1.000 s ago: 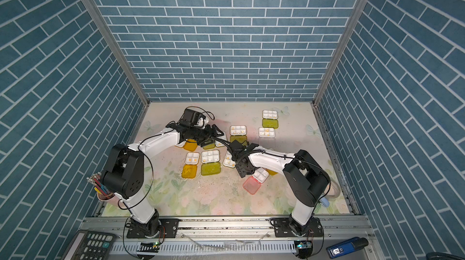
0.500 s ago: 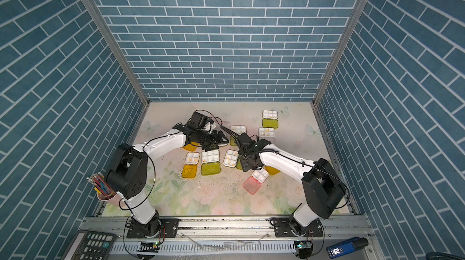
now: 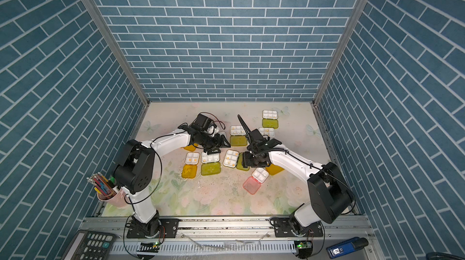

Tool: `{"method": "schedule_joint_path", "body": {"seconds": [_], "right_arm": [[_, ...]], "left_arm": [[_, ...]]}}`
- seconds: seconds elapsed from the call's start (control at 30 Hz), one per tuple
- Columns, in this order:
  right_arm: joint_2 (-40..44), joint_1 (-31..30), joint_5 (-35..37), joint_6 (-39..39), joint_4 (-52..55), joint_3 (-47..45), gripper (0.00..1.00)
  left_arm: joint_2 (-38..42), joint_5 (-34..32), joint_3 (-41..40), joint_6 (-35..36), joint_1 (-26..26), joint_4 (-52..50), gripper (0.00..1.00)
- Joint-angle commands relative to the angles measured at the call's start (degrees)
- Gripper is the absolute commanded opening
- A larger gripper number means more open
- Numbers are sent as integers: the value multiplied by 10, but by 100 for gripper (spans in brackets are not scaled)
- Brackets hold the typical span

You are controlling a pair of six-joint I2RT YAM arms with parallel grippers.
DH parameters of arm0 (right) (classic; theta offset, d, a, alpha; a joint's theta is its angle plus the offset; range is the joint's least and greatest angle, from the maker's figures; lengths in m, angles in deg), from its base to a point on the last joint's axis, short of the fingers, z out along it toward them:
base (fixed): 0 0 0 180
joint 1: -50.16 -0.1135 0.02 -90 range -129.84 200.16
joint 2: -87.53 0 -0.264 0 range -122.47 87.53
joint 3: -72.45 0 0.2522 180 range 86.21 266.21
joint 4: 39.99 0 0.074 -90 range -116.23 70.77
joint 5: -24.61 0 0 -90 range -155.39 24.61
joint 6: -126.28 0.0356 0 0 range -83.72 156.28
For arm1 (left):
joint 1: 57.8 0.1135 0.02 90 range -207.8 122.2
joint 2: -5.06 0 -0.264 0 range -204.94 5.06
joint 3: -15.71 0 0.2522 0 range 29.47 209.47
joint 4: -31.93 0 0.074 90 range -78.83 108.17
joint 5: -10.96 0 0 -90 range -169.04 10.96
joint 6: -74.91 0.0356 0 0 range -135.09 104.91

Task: Close pillboxes
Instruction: Adjust the pillbox at the center of the board, then close the lid on the pillbox.

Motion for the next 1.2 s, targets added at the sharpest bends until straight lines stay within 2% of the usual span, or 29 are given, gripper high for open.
{"method": "schedule_joint_path", "body": {"seconds": [0.0, 0.37, 1.17], "right_arm": [[12, 28, -71, 69, -67, -27, 67], [8, 75, -110, 100, -145, -77, 75], [-61, 98, -128, 97, -219, -97, 75]], "left_arm": [[-11, 9, 11, 10, -3, -6, 75], [-28, 11, 14, 11, -5, -3, 77], [-66, 18, 29, 21, -12, -4, 77]]}}
